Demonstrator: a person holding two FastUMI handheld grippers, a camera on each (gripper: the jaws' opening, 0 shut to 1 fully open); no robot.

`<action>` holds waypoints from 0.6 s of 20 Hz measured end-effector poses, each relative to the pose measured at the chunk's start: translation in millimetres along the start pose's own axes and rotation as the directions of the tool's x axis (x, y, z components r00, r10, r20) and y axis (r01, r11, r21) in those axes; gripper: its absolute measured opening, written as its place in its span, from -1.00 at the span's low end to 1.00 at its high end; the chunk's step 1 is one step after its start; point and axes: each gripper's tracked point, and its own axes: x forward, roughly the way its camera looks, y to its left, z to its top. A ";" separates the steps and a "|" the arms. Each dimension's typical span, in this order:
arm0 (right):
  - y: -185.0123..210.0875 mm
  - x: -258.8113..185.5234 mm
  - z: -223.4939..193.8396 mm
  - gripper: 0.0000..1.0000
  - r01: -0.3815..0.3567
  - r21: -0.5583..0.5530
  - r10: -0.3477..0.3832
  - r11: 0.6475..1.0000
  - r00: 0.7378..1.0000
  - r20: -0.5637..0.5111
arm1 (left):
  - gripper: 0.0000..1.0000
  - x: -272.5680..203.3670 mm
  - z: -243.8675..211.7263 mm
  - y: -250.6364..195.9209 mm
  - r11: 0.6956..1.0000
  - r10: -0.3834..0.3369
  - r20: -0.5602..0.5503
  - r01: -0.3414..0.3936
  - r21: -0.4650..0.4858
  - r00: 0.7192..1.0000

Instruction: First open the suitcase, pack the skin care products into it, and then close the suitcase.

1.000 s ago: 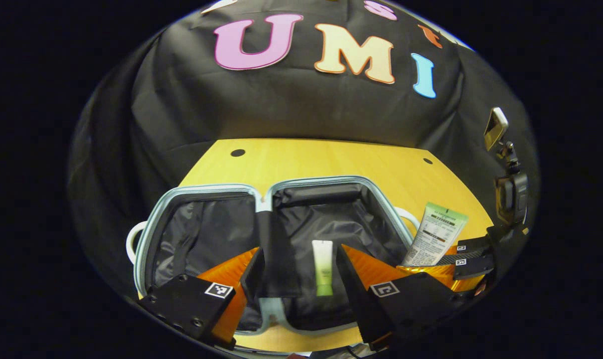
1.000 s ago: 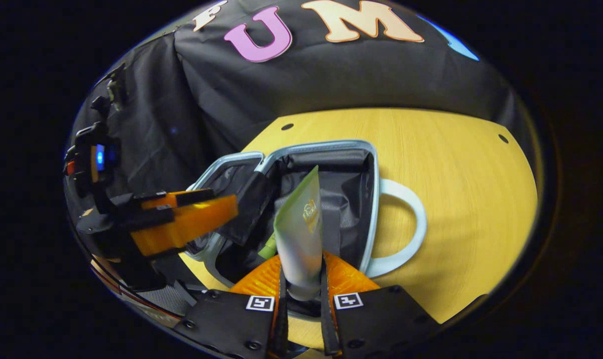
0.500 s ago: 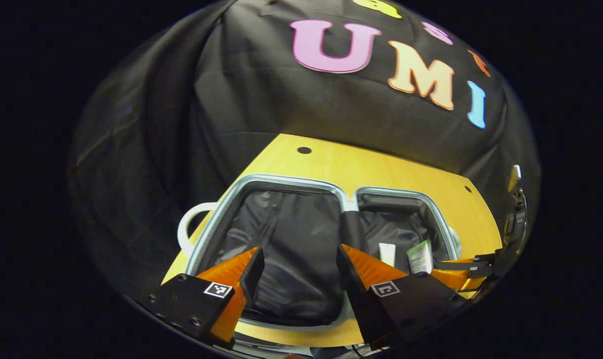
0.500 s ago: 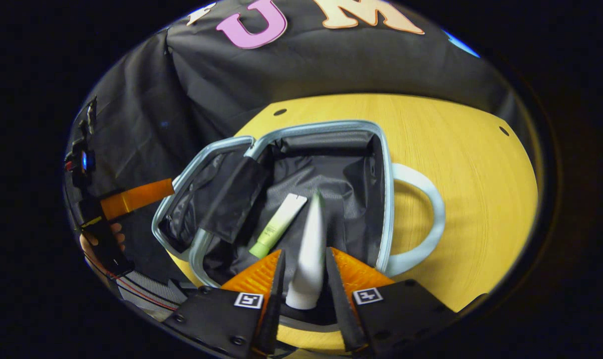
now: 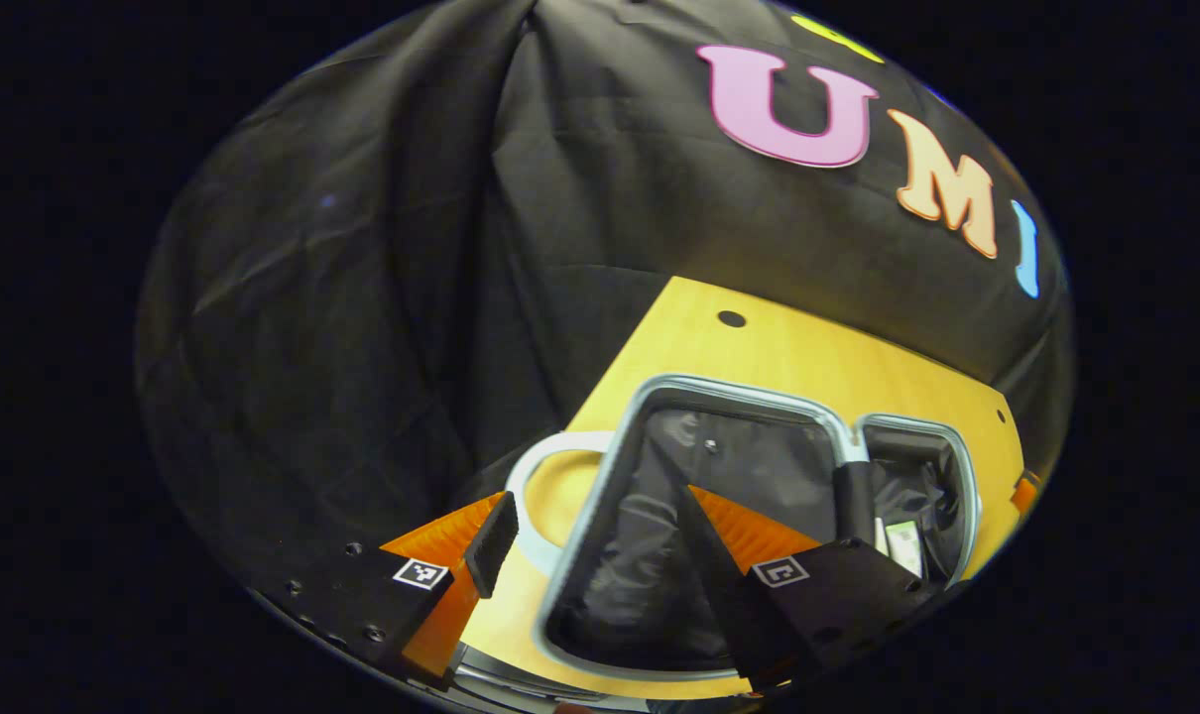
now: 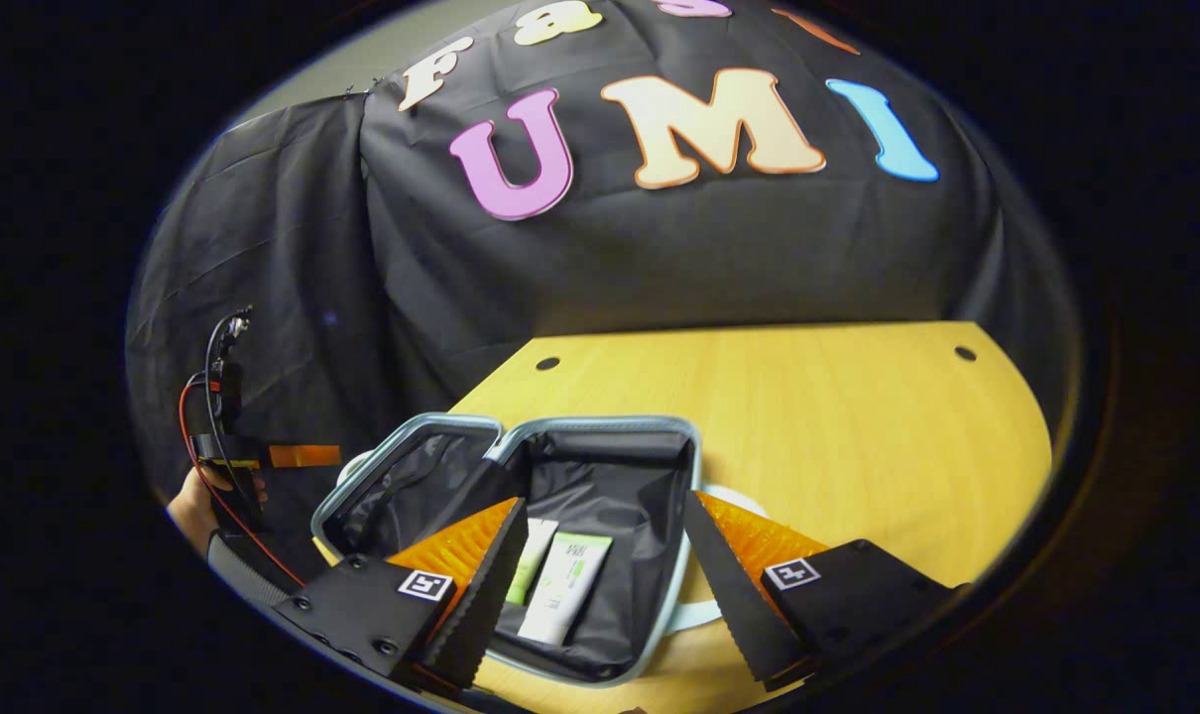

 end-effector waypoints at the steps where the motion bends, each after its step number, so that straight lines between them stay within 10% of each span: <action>1: -8.5 -2.4 6.0 0.96 0.021 -0.010 -0.021 1.000 1.000 0.014 | 0.90 7.4 -1.0 11.0 1.000 0.015 -0.015 -0.015 -0.007 1.000; 12: -56.3 -20.6 12.3 0.96 0.163 -0.018 -0.163 0.986 0.986 0.021 | 0.65 81.2 -40.0 61.9 0.985 -0.024 -0.238 -0.018 -0.172 0.971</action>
